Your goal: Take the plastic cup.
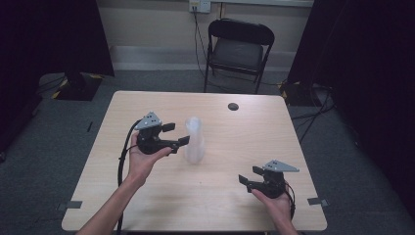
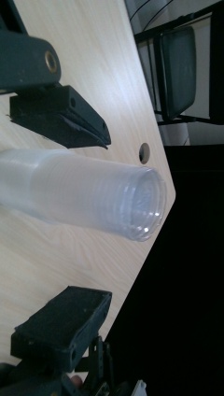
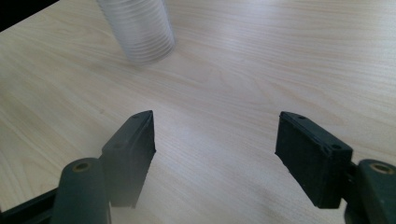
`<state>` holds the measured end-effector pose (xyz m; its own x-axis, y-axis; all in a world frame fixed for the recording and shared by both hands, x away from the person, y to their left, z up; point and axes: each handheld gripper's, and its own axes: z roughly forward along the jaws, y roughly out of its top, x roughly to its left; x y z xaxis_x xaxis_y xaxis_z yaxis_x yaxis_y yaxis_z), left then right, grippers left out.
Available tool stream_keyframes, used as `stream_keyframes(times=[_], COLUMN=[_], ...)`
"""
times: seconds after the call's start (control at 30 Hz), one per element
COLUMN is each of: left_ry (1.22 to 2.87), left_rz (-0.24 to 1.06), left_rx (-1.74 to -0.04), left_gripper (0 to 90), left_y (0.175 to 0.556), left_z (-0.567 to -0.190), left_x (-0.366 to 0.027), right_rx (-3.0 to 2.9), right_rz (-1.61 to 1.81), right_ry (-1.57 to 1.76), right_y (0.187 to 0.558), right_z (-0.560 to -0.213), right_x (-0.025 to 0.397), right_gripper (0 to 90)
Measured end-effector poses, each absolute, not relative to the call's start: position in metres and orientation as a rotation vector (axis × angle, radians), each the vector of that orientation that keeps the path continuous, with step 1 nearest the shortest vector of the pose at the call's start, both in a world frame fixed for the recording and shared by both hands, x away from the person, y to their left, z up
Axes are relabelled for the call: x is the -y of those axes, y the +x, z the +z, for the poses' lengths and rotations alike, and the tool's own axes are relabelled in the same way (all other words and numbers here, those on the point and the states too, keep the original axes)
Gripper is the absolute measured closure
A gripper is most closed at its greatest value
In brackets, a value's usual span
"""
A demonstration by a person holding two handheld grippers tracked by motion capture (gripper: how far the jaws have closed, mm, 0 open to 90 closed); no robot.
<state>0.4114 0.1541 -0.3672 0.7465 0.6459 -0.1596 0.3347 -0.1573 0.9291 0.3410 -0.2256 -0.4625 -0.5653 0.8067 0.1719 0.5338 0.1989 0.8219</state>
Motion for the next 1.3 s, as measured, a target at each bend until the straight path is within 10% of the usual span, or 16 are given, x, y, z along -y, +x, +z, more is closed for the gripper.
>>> stream_keyframes(times=[1.3], left_ry=[1.894], left_rz=[0.427], left_rx=[-0.756], left_gripper=[23.3], left_y=[0.457], left_z=[-0.409], left_x=[-0.109], right_rx=[-2.216], right_rz=[1.293], right_ry=[1.259], right_y=[0.342], right_z=[-0.465], right_x=[0.221], right_gripper=[28.2])
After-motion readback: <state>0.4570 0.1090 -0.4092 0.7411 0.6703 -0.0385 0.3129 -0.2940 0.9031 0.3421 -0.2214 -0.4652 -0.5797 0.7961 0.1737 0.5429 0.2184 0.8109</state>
